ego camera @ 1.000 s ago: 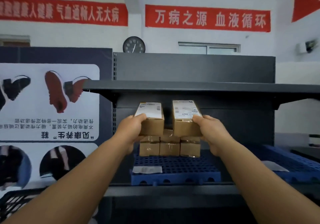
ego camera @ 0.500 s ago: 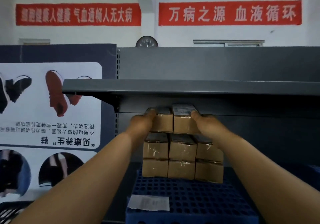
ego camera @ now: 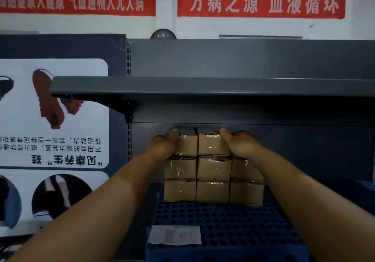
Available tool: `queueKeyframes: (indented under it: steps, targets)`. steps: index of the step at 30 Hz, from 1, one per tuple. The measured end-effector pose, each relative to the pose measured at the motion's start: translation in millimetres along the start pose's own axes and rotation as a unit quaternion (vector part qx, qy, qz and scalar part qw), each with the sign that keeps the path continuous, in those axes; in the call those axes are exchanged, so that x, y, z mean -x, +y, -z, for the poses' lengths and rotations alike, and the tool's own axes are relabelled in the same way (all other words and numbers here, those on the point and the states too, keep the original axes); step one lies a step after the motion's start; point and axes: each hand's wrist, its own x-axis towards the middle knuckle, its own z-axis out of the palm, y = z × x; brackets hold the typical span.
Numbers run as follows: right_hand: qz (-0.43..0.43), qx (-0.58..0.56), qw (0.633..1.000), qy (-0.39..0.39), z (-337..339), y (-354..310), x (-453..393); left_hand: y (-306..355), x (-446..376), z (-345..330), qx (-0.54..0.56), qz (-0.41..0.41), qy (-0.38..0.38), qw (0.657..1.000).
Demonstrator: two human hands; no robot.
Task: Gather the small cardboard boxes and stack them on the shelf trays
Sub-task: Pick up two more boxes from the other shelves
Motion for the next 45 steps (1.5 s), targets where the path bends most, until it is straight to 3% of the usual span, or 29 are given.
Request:
queueKeyframes:
  steps: [35,39,43,45]
  targets:
    - [0.002,0.0,0.999,0.037,-13,16,-7,-3,14,-6,0.003,0.002,0.019,1.0]
    - [0.03,0.009,0.995,0.096,-12,16,7,-3,26,-7,-0.001,-0.034,0.067,0.997]
    - [0.085,0.022,0.985,0.15,-12,18,43,-8,60,-19,-0.04,-0.131,0.141,0.98]
    - [0.111,0.037,0.98,0.16,-13,23,68,-15,83,-30,-0.067,-0.168,0.128,0.975]
